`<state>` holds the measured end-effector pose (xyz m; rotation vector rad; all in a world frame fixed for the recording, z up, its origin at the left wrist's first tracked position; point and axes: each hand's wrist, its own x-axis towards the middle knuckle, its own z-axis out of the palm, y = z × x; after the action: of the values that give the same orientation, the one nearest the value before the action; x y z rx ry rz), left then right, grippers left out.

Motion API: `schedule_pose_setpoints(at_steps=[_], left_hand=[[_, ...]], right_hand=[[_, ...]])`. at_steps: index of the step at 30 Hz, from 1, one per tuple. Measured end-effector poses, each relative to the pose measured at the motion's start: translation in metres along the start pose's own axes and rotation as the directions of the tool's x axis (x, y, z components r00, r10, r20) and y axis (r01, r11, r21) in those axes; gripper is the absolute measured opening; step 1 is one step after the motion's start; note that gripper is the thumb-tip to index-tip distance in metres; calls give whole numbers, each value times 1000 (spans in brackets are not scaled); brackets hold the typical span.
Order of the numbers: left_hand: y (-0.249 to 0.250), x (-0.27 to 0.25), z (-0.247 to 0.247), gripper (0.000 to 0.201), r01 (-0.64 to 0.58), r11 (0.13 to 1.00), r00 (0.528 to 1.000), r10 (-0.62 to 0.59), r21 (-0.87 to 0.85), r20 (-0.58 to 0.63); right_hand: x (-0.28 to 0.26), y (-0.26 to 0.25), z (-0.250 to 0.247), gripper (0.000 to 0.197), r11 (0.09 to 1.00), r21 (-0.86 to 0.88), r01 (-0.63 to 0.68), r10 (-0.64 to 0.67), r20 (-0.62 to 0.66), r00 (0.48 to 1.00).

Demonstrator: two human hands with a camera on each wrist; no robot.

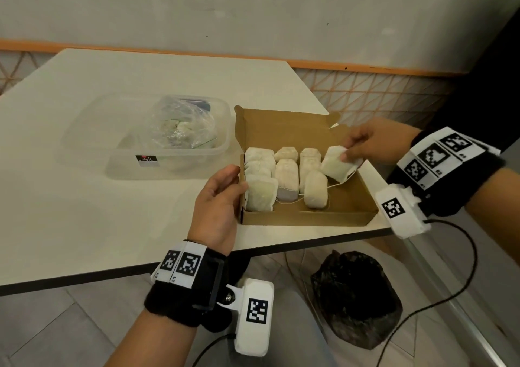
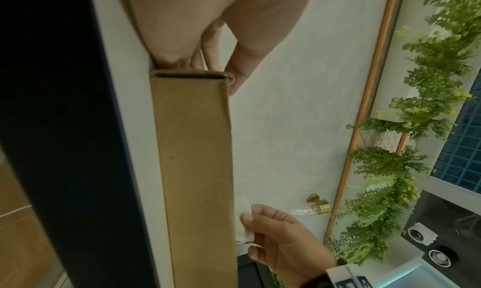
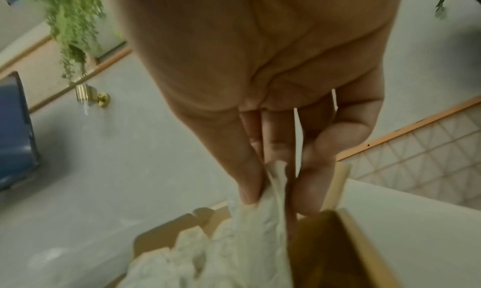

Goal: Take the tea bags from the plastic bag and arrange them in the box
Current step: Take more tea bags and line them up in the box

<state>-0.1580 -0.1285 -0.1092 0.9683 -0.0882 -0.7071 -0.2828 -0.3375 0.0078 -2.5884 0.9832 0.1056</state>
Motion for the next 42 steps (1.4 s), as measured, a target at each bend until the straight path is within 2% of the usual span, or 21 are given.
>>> schedule_pose_setpoints(at_steps=[3,9,10,13,15,17,18,20,21,23,25,26,28,30,31,33,35,36,39,42], left_hand=[[0,0,-1,31,2,1000,1000,-1,-9,10],[1,-3,0,30,-2,1000,1000,2,-17,12],[1,-3,0,30,-6,1000,1000,6,-20,8],[0,-2,-1,28,-6,1000,1000,6,-16,-3],[1,-3,-1,28,-13,1000,1000,14,21,-12],[2,-6,-1,28,-85,987,995,92,136,-42],[4,-9,-1,27,-171,958,980,189,228,-57],[12,-15,3,29,-366,844,917,399,391,-4],[16,-18,7,35,-414,800,899,435,435,54],[22,-19,15,36,-411,784,911,372,465,177],[25,-19,20,12,-394,790,918,309,471,250],[26,-19,20,3,-399,783,916,316,477,248],[24,-17,17,11,-399,787,917,329,471,226],[24,-18,12,11,-364,812,931,302,455,207],[24,-20,10,11,-348,818,937,284,458,206],[23,-19,8,8,-320,825,946,253,466,202],[19,-16,8,4,-295,830,955,238,473,177],[17,-14,8,9,-267,849,964,226,456,144],[16,-7,8,21,-91,969,995,78,230,63],[15,-2,6,34,57,998,997,-59,30,55]], right_hand=[[-1,4,4,10,999,-33,-3,3,-5,1000],[-23,-45,18,14,957,242,163,-192,100,976],[-24,-54,20,14,944,266,197,-226,86,970],[-16,-71,20,15,924,246,293,-267,-135,954],[-11,-74,16,15,921,245,303,-246,-240,939],[-11,-73,11,13,907,300,294,-230,-232,945],[-12,-72,10,13,894,336,297,-239,-205,949],[-17,-73,8,17,873,366,323,-290,-142,946],[-19,-75,9,17,871,355,340,-323,-109,940],[-21,-81,13,13,865,340,369,-375,-52,926],[-18,-84,20,12,861,347,373,-386,-31,922],[-16,-83,24,13,869,338,361,-370,-39,928],[-12,-76,34,19,906,248,342,-340,-51,939],[-12,-69,43,27,927,168,337,-337,-27,941],[-13,-67,48,30,920,208,333,-339,-10,941],[-16,-69,54,29,854,413,315,-343,-7,939],[-18,-73,57,12,751,599,277,-335,-15,942],[-17,-73,58,6,725,636,265,-332,-14,943],[-8,-67,58,14,789,577,210,-292,53,955],[-3,-64,59,9,884,445,143,-275,250,928]])
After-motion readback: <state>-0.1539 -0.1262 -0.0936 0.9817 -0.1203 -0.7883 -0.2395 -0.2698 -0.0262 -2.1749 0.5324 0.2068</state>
